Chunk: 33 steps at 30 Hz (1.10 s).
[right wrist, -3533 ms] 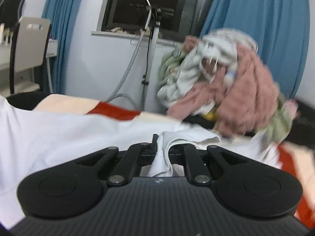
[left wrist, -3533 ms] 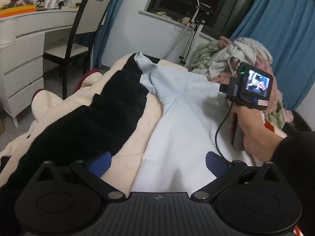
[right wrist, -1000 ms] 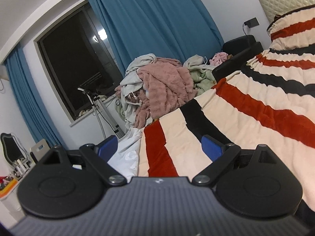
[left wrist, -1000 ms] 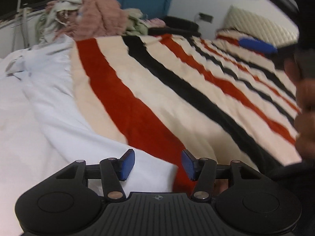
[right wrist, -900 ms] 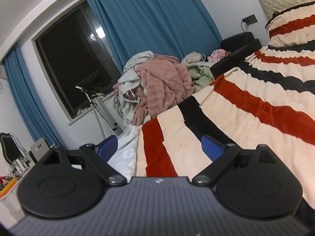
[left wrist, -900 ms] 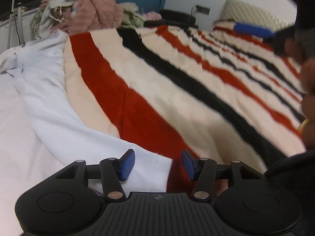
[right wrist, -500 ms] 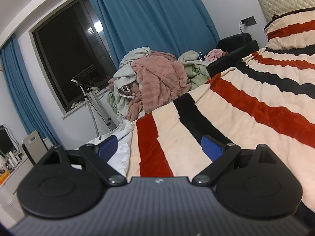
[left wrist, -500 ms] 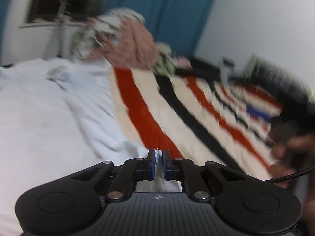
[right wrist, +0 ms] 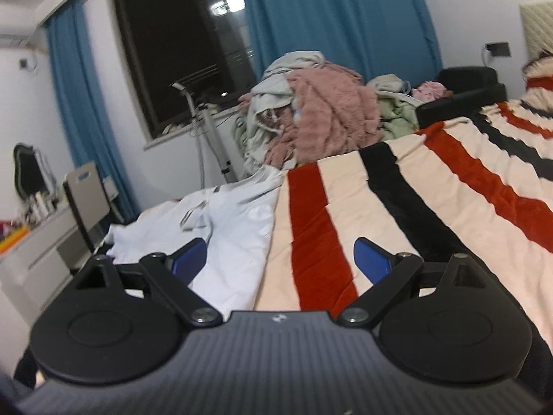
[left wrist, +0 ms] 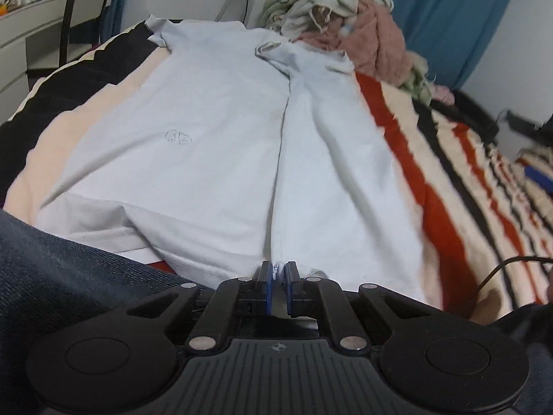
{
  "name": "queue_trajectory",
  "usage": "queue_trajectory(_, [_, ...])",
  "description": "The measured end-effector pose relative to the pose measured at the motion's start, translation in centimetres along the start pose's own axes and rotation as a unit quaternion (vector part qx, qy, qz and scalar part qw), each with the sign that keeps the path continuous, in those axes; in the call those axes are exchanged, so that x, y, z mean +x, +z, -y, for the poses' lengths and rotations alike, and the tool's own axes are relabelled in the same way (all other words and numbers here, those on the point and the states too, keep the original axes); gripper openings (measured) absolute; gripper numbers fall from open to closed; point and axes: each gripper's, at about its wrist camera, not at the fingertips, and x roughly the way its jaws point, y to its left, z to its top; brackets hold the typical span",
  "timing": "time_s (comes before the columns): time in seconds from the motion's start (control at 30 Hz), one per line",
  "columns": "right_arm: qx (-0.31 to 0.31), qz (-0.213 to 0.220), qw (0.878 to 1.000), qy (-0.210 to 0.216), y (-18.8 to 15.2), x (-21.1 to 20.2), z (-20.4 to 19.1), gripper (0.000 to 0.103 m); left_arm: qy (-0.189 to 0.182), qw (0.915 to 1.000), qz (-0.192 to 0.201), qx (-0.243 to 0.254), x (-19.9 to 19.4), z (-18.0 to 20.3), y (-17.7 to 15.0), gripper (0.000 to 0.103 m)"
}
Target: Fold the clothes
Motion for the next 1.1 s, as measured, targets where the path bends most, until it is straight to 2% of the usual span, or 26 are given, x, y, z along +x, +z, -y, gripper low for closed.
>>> queue_trajectory(0.1, [-0.022, -0.006, 1.000, 0.008, -0.6, -0.2, -1.3, 0.093, -0.003, 0.9996, 0.012, 0.024, -0.6, 0.2, -0.2, 0.013])
queue_trajectory(0.2, [-0.034, -0.001, 0.999, 0.016, -0.7, -1.2, -2.6, 0.093, -0.011, 0.9993, 0.020, 0.031, -1.8, 1.4, -0.3, 0.023])
queue_trajectory(0.3, [-0.045, 0.005, 0.999, 0.025, -0.8, -2.2, -3.9, 0.093, -0.025, 0.9976, 0.041, 0.050, -3.7, 2.5, 0.1, 0.047])
queue_trajectory(0.37, [-0.053, 0.008, 0.998, 0.031, -0.9, -2.9, -4.7, 0.093, -0.028, 0.9957, 0.063, 0.061, -5.4, 3.1, 0.9, 0.069])
queue_trajectory(0.43, [-0.055, 0.015, 0.998, 0.033, -0.3, -3.9, -5.8, 0.093, -0.031, 0.9933, 0.087, 0.070, -7.1, 3.8, 1.8, 0.081])
queue_trajectory(0.53, [-0.043, 0.021, 0.998, 0.033, 1.2, -5.3, -7.3, 0.093, -0.034, 0.9887, 0.117, 0.088, -10.1, 4.6, 3.7, 0.082])
queue_trajectory(0.67, [-0.034, 0.042, 0.998, 0.038, 3.8, -8.4, -9.7, 0.093, -0.032, 0.9834, 0.144, 0.105, -14.1, 5.6, 6.9, 0.091])
queue_trajectory(0.7, [-0.040, 0.049, 0.997, 0.035, 4.5, -9.2, -10.5, 0.093, -0.024, 0.9824, 0.154, 0.102, -15.0, 5.9, 7.6, 0.092])
queue_trajectory(0.77, [-0.059, 0.062, 0.996, 0.024, 5.4, -10.5, -12.1, 0.093, 0.003, 0.9797, 0.179, 0.090, -16.9, 6.8, 8.5, 0.100])
queue_trajectory(0.83, [-0.080, 0.067, 0.995, 0.010, 6.3, -11.5, -13.6, 0.093, 0.008, 0.9793, 0.180, 0.092, -18.0, 7.8, 9.6, 0.102])
queue_trajectory(1.0, [-0.070, 0.060, 0.995, 0.028, 8.2, -13.1, -15.0, 0.093, 0.029, 0.9783, 0.184, 0.091, -19.7, 9.4, 12.1, 0.102])
queue_trajectory(1.1, [-0.088, 0.046, 0.995, 0.025, 9.3, -12.0, -15.9, 0.093, 0.043, 0.9829, 0.161, 0.078, -19.4, 9.7, 14.3, 0.103])
